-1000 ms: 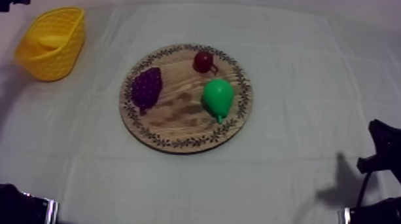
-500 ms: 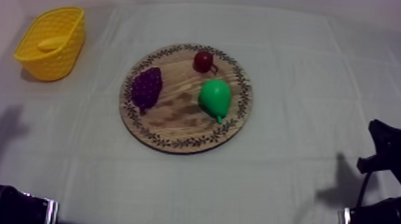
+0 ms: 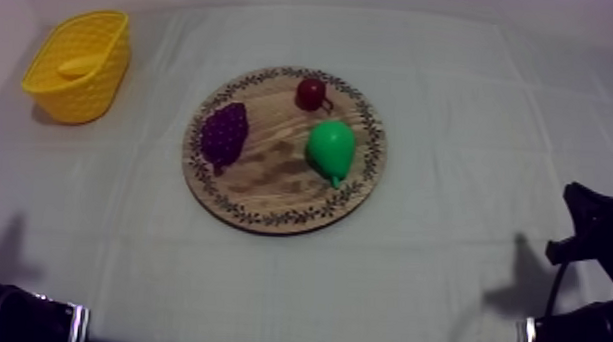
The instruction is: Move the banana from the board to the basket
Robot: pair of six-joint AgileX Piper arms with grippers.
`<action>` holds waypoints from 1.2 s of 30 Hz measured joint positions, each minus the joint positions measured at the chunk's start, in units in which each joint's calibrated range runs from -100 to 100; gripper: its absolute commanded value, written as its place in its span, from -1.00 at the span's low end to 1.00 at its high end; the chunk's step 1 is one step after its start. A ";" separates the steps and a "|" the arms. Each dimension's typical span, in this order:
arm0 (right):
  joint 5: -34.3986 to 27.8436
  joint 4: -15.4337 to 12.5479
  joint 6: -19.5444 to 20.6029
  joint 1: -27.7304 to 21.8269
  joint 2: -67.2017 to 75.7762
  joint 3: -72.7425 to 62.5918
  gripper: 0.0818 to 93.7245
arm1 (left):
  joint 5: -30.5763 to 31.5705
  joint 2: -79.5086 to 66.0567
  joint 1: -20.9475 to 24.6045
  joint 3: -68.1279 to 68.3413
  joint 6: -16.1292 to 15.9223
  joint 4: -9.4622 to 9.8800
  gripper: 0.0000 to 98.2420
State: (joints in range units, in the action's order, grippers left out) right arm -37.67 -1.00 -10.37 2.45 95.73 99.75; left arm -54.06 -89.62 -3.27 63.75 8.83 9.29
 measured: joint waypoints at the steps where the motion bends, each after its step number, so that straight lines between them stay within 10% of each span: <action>1: 0.00 0.00 0.00 0.04 0.00 0.00 -0.99 | 0.55 -1.76 -0.21 1.59 0.34 0.38 -1.00; 21: -0.02 0.00 0.00 0.21 0.00 0.00 -0.99 | 12.83 -10.33 -1.73 31.20 3.34 3.81 -1.00; 25: -0.02 0.00 0.00 0.25 0.00 0.00 -0.99 | 13.97 -10.41 -1.48 32.18 3.65 2.03 -1.00; 31: -0.02 0.00 0.00 0.32 0.00 0.00 -0.99 | 21.65 -10.38 -1.61 35.78 6.07 -5.70 -1.00; 36: -0.02 0.00 0.00 0.44 0.00 0.00 -0.99 | 23.09 -10.38 -1.65 36.05 10.28 -7.22 -1.00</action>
State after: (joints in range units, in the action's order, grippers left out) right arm -37.69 -1.00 -10.37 2.89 95.73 99.75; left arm -30.97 -100.00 -4.92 99.80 19.11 2.07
